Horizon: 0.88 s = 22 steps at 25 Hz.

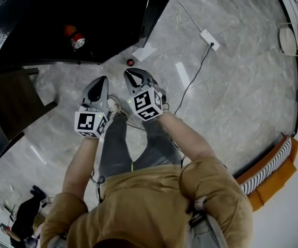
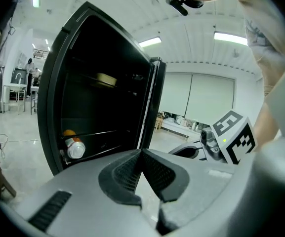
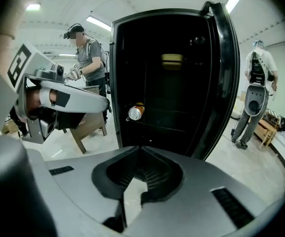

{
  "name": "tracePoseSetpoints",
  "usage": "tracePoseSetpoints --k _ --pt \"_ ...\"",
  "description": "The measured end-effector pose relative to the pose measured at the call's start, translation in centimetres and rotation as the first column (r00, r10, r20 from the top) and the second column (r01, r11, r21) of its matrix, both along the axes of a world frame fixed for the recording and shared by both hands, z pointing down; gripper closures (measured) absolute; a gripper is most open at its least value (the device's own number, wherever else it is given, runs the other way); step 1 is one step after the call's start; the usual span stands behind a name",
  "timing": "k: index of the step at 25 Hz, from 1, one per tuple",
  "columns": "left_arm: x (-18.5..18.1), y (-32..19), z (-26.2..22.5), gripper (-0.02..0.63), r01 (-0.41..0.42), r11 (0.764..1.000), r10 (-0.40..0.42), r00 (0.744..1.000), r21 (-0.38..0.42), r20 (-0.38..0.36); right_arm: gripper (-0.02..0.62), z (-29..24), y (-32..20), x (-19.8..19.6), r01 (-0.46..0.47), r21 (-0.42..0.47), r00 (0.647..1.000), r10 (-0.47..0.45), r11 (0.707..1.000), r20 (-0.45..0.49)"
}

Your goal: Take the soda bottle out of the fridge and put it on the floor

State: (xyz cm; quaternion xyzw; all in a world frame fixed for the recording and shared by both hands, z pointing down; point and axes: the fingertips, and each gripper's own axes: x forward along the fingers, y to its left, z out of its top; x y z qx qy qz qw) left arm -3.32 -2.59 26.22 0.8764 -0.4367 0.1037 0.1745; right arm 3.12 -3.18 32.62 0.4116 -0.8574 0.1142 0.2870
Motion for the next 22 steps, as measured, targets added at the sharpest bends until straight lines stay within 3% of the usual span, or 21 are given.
tracePoseSetpoints --k 10,22 --pt "-1.5 2.0 -9.7 0.604 -0.002 1.0 0.003 1.0 0.031 -0.017 0.588 -11.8 0.9 -1.2 -0.073 0.026 0.996 0.072 0.997 0.047" --pt "-4.1 2.6 -22.5 0.604 0.096 0.981 -0.08 0.992 0.17 -0.101 0.589 -25.3 1.7 -1.8 -0.106 0.176 0.984 0.078 0.979 0.158"
